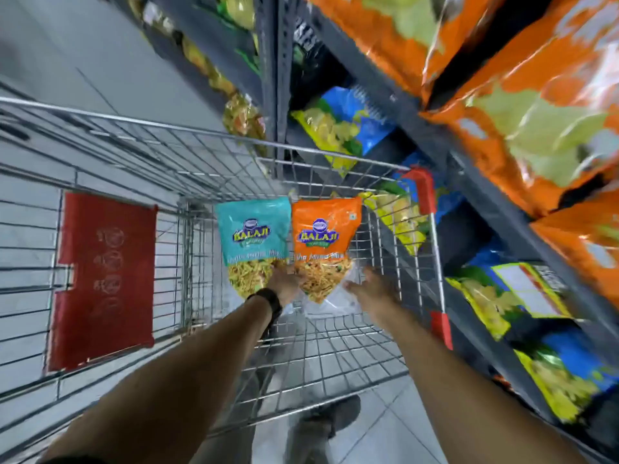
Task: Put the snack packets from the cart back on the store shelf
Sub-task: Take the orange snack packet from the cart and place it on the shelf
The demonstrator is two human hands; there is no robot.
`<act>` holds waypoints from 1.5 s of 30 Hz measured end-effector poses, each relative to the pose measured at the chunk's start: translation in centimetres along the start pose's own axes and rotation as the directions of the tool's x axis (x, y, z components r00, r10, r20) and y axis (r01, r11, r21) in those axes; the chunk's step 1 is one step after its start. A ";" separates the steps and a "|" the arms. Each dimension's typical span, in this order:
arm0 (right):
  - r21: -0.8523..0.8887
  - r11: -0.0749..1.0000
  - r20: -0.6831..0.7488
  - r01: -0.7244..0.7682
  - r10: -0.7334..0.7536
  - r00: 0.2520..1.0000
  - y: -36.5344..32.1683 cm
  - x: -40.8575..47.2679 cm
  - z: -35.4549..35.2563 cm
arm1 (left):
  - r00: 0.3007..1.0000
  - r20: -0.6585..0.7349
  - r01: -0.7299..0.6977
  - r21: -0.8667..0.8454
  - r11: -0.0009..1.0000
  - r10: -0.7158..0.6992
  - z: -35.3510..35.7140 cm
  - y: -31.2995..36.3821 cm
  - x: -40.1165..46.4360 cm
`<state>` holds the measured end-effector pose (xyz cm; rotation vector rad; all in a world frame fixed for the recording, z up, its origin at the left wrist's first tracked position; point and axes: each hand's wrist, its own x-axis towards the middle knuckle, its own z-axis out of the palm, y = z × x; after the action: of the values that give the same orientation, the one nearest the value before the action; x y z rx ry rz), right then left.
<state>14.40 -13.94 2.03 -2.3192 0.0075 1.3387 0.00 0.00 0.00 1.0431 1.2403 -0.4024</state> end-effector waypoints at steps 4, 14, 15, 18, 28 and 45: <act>0.069 0.994 0.047 -0.079 0.076 0.996 0.0 2.9 1.1 | 0.999 -0.032 0.007 -0.007 1.000 -0.008 1.1 -0.6 2.4; 0.187 0.957 0.109 -0.220 0.202 0.973 -2.1 0.1 0.1 | 0.967 0.243 0.134 -0.247 0.960 -0.073 -0.2 0.5 0.0; 0.199 0.953 0.142 -0.227 0.202 0.969 -2.3 -1.0 -0.2 | 0.973 0.225 0.114 -0.245 0.963 -0.058 -0.6 0.6 -0.9; 0.258 0.948 0.184 -0.186 0.140 0.973 -2.8 -4.7 -1.1 | 0.989 0.136 -0.020 -0.213 0.977 0.050 -1.2 1.0 -4.3; 0.464 0.842 0.101 0.276 -0.360 0.927 -4.5 -24.3 -9.1 | 0.857 0.234 -0.276 -0.545 0.792 0.459 -1.0 6.0 -25.3; 0.484 -0.099 -0.583 0.870 -0.778 0.236 -10.3 -51.8 -35.4 | 0.077 0.309 -0.941 -0.292 0.172 0.948 13.5 28.8 -59.2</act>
<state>18.49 -29.91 63.42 -1.0673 -0.6504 0.2916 9.80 -12.41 65.36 1.4297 -0.0850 0.4495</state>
